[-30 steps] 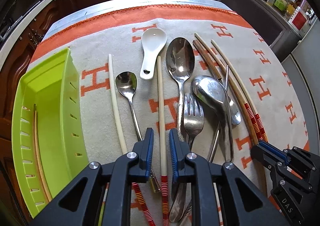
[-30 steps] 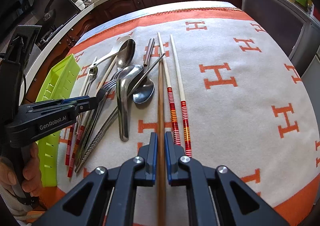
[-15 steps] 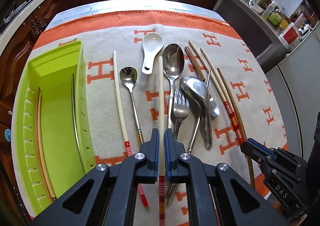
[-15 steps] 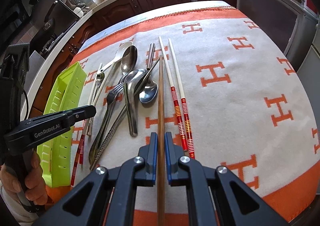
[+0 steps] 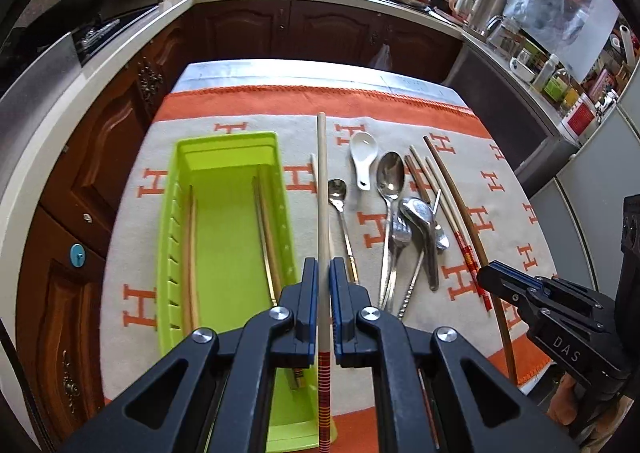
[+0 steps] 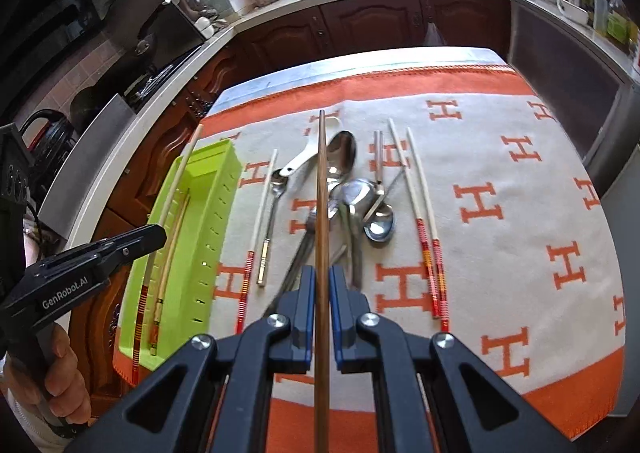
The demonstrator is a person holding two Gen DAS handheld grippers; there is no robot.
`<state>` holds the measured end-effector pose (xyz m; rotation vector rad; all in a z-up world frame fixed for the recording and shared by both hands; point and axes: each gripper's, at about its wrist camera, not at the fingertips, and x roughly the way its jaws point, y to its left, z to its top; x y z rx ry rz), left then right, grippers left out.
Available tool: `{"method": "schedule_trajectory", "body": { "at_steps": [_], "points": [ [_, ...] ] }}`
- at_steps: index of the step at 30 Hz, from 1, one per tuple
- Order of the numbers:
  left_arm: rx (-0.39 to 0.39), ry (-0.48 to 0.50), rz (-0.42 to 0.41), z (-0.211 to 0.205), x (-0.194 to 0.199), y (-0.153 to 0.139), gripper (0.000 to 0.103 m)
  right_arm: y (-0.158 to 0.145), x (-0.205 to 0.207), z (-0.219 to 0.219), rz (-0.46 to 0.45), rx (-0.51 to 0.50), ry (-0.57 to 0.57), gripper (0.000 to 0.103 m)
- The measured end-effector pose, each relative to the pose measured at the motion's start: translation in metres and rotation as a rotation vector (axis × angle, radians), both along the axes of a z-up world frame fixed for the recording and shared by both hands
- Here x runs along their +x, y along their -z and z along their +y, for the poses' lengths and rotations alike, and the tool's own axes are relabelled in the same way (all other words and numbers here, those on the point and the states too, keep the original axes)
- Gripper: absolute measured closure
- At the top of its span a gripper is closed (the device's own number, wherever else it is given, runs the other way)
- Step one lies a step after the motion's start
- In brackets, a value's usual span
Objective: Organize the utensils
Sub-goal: 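Carry both chopsticks over the green tray and lower them in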
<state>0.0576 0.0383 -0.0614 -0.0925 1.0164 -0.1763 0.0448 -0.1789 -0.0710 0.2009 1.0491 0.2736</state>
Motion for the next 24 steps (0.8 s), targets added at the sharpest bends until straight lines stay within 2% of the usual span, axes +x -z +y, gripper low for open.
{"method": "schedule_trajectory", "body": {
  "at_steps": [4,10,16,24],
  "points": [
    [0.025,-0.058,-0.029,0.024,-0.005,-0.002,0.099,-0.014,0.013,0.035,-0.001,0.028,-0.082,0.096],
    [0.019,-0.109,-0.012,0.049,-0.002,0.010,0.099,-0.022,0.032,0.087,0.056,0.094,-0.175,0.096],
    [0.019,-0.128,0.031,0.062,0.002,0.033,0.099,-0.009,0.038,0.122,0.103,0.091,-0.202,0.096],
    [0.011,-0.137,0.075,0.070,0.006,0.052,0.098,0.008,0.044,0.138,0.147,0.093,-0.198,0.096]
  ]
}}
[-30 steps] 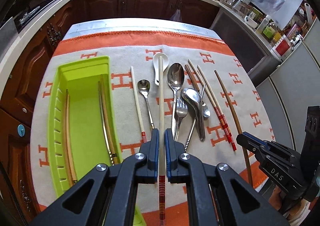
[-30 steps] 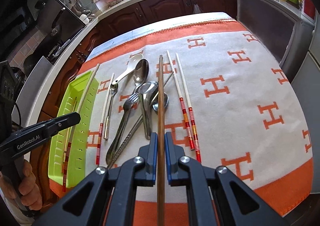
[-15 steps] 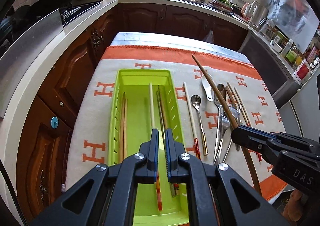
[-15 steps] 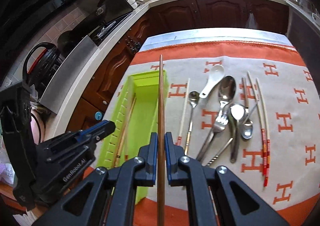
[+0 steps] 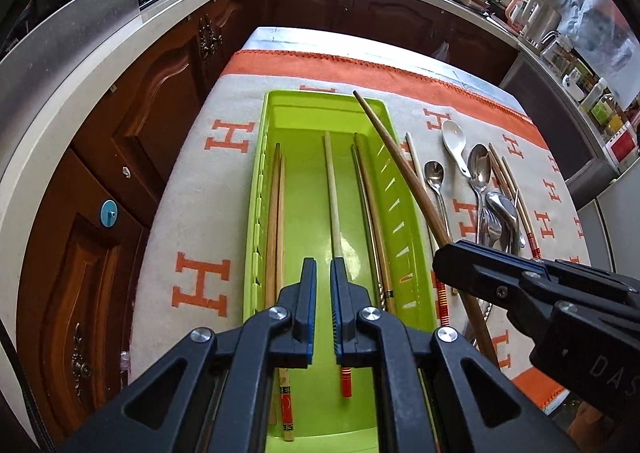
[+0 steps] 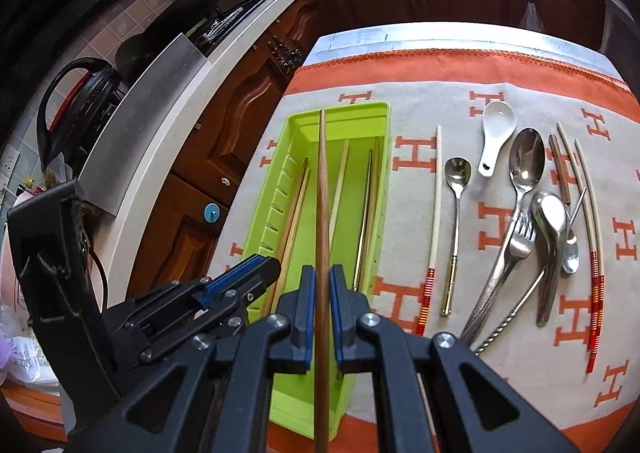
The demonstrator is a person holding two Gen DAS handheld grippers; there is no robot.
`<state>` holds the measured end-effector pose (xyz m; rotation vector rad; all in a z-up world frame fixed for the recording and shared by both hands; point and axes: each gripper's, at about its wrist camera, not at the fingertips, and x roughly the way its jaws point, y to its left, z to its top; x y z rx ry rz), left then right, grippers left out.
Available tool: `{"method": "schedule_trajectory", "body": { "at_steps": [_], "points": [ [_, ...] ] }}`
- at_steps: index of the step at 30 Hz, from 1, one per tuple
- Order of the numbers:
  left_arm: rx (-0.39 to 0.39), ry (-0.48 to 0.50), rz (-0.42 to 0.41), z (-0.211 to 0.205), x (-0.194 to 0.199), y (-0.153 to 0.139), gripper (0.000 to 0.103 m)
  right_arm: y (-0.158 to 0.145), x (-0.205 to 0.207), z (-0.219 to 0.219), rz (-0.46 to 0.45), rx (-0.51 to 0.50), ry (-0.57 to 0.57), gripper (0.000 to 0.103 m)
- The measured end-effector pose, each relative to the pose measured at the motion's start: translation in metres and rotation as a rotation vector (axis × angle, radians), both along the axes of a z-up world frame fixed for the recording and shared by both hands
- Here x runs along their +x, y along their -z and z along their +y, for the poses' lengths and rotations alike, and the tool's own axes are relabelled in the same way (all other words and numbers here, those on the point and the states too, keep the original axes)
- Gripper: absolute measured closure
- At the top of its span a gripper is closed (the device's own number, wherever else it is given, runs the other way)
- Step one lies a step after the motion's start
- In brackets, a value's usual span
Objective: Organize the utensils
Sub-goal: 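Carry both chopsticks over the green tray and lower them in, then open both grippers in the tray and move them back over the utensils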
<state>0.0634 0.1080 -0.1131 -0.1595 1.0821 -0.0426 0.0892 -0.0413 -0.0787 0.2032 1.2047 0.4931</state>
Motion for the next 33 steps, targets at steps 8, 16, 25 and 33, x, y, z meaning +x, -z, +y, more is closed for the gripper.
{"method": "schedule_trajectory", "body": {
  "at_steps": [8,16,25,33],
  "points": [
    [0.058,-0.024,-0.043,0.005,-0.003,-0.005,0.060,0.007,0.003,0.008,0.015,-0.002,-0.003,0.095],
    [0.120,-0.024,-0.092,0.003,-0.009,-0.014,0.027,0.000,-0.002,0.000,-0.035,-0.030,0.021,0.092],
    [0.115,-0.022,-0.077,0.001,-0.012,-0.017,0.019,-0.002,-0.006,-0.015,-0.076,-0.061,0.057,0.091],
    [0.064,-0.047,-0.070,0.005,-0.013,-0.021,0.016,0.001,-0.008,-0.038,-0.068,-0.065,0.118,0.080]
  ]
}}
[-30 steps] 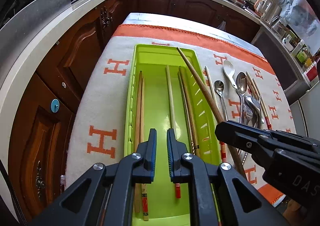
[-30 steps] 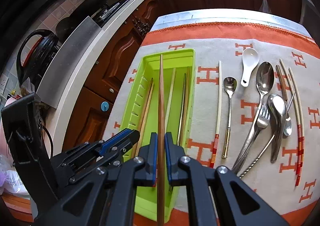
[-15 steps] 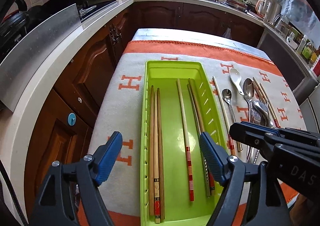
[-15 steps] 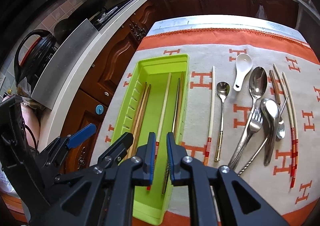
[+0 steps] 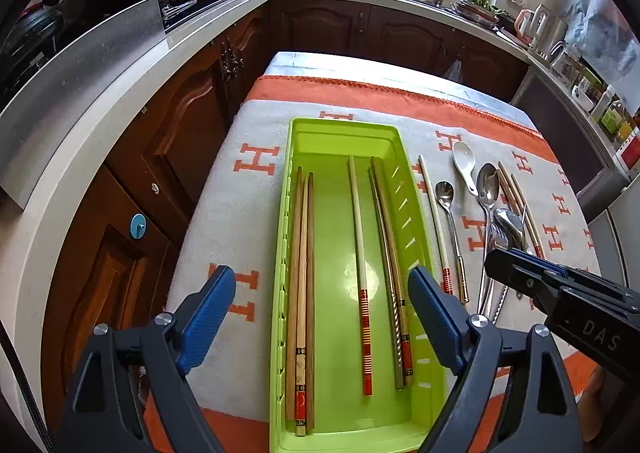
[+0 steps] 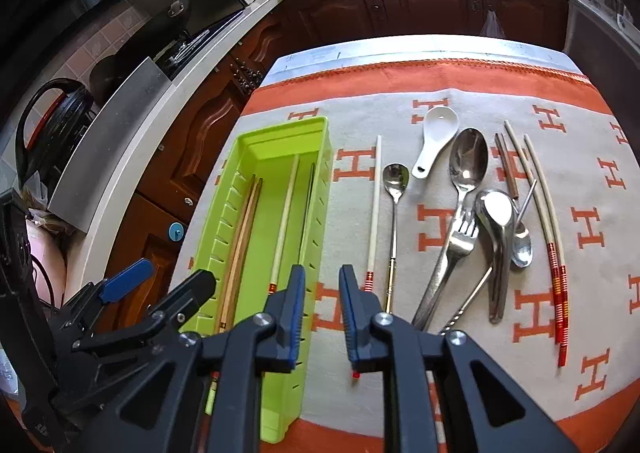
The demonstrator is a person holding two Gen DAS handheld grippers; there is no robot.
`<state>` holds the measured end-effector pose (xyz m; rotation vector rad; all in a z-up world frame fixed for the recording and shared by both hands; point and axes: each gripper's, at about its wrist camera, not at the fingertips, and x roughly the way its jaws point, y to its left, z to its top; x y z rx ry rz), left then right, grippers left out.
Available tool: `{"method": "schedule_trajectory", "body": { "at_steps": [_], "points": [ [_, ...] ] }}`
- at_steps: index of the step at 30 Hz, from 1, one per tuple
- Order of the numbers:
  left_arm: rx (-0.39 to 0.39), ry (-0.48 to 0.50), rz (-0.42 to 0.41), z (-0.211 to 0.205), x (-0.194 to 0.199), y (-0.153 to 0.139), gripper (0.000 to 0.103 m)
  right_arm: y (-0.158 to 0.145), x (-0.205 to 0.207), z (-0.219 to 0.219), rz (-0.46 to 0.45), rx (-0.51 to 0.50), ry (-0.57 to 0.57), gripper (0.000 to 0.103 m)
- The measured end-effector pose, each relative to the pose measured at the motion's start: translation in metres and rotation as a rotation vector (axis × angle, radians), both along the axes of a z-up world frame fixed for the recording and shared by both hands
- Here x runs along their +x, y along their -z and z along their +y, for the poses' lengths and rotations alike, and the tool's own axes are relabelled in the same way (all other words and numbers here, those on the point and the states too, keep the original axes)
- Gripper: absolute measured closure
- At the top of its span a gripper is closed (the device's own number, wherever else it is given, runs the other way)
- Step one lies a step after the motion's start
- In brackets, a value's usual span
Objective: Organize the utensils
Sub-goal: 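Open both grippers in the tray and move them back over the utensils, then grasp a red-banded chopstick with the right gripper while the left gripper grasps another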
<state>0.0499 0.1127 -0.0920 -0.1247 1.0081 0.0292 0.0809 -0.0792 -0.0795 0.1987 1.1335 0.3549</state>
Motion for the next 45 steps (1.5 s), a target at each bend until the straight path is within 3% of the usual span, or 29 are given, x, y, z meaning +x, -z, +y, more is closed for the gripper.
{"method": "schedule_trajectory", "body": {
  "at_steps": [13,28,35,38,39,43,45],
  "points": [
    [-0.015,0.022,0.007,-0.023,0.003,-0.009,0.016,-0.016,-0.007,-0.052,-0.080,0.000,0.111,0.073],
    [0.044,0.142,-0.040,-0.087,0.029,-0.020,0.016,-0.020,-0.005,-0.127,-0.111,-0.005,0.244,0.073],
    [-0.014,0.178,-0.005,-0.104,0.055,-0.009,0.016,-0.019,0.004,-0.159,-0.122,-0.019,0.269,0.073],
    [-0.007,0.199,0.036,-0.111,0.067,0.001,0.030,-0.012,0.010,-0.172,-0.106,-0.015,0.277,0.073],
    [-0.014,0.208,0.053,-0.113,0.071,0.005,0.040,-0.009,0.012,-0.176,-0.099,-0.015,0.282,0.073],
    [-0.130,0.223,0.153,-0.113,0.085,0.026,0.067,0.004,0.017,-0.186,-0.060,0.001,0.293,0.073],
    [-0.157,0.211,0.187,-0.112,0.090,0.034,0.072,0.008,0.016,-0.186,-0.053,0.005,0.290,0.073]
  ]
}}
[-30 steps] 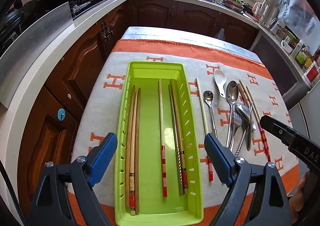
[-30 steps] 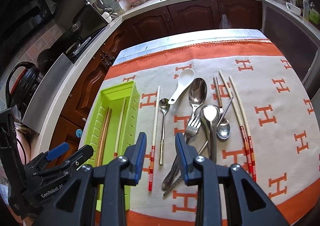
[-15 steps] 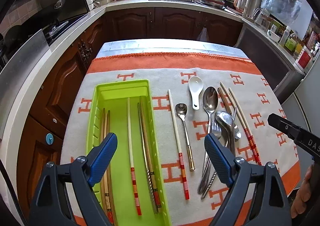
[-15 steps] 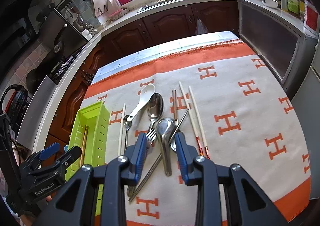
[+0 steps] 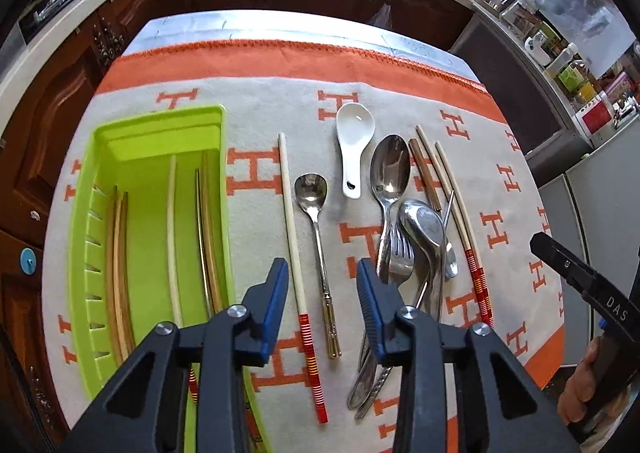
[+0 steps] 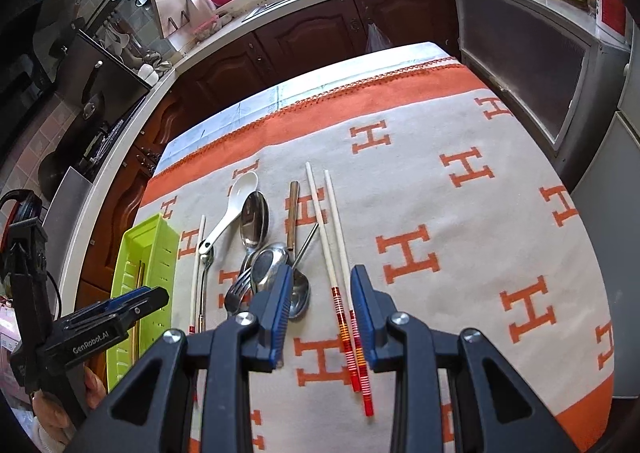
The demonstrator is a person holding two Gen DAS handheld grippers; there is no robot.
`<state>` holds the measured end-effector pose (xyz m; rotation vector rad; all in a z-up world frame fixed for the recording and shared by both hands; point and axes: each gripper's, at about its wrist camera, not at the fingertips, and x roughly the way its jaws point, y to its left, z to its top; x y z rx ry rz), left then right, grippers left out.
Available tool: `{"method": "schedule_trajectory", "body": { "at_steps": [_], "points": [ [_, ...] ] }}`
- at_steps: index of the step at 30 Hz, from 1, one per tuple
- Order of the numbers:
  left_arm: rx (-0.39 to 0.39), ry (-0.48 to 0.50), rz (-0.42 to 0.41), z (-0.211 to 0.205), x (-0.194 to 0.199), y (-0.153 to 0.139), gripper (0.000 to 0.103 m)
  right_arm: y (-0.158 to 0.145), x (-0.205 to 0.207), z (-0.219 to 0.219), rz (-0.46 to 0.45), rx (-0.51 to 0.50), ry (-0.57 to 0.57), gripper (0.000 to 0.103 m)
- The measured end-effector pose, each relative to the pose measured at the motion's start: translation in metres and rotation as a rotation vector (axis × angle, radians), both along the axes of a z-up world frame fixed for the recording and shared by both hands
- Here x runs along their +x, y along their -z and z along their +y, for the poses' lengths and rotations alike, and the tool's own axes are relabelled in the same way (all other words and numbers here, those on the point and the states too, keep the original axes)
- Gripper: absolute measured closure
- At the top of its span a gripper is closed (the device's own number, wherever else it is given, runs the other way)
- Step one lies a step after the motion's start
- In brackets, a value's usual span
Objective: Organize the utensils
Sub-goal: 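Grasp a red-banded chopstick with the right gripper while the left gripper grasps another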
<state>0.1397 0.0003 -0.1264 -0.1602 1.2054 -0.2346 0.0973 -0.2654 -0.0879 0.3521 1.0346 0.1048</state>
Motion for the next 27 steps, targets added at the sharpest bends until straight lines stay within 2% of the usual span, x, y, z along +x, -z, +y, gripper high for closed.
{"method": "schedule_trajectory", "body": {
  "at_steps": [3,6,10,12,18,24,27],
  "points": [
    [0.009,-0.014,0.033,-0.002,0.005,0.010,0.074,0.005,-0.001,0.000,0.009,0.007,-0.006,0.073],
    [0.040,-0.018,0.069,-0.006,0.009,0.019,0.086,0.008,-0.001,0.000,0.015,0.020,-0.009,0.073],
    [0.076,-0.038,0.132,-0.010,0.015,0.034,0.088,0.011,-0.001,-0.002,0.017,0.032,-0.007,0.073],
    [0.073,-0.042,0.146,-0.011,0.018,0.039,0.093,0.011,-0.001,-0.003,0.017,0.039,-0.005,0.073],
    [0.139,-0.054,0.137,-0.018,0.026,0.044,0.094,0.012,-0.002,-0.006,0.014,0.044,0.001,0.073],
    [0.237,-0.040,0.151,-0.032,0.034,0.046,0.094,0.013,-0.003,-0.009,0.011,0.049,0.007,0.073],
    [0.237,-0.033,0.159,-0.038,0.036,0.046,0.085,0.012,-0.004,-0.009,0.007,0.051,0.006,0.073]
  ]
}}
